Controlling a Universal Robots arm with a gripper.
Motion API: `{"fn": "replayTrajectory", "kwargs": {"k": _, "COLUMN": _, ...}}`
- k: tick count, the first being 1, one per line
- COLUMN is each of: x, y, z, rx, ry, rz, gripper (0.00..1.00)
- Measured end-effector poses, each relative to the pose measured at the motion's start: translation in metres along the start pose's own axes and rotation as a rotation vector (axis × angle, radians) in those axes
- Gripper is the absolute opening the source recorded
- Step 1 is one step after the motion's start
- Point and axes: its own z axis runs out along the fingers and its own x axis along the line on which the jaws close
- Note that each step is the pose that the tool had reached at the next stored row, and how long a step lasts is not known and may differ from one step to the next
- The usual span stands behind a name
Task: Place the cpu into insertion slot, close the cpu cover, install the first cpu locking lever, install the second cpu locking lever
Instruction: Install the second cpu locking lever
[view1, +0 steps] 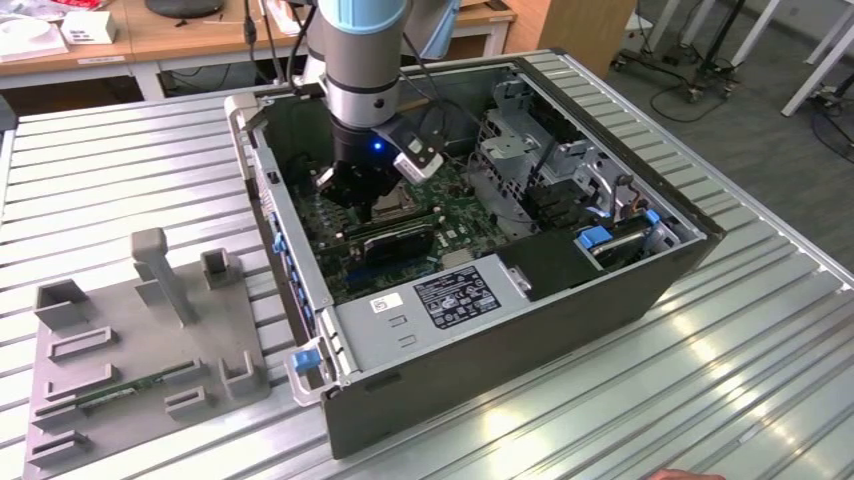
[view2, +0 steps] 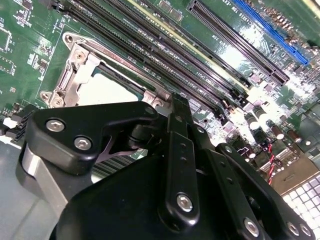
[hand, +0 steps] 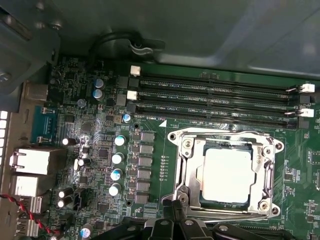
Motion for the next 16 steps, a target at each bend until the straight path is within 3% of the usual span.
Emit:
{"fn": "replayTrajectory", "kwargs": {"k": 11, "x": 0.0001, "y": -0.0011, "z": 0.0007, "rx": -0.0028, "ry": -0.0002, "rz": 0.000, "gripper": 0.11}}
{"fn": "replayTrajectory", "kwargs": {"k": 16, "x": 0.0002, "y": -0.0023, "z": 0.0009, "rx": -0.0111, "ry": -0.0009, "rz": 0.000, "gripper": 0.11}}
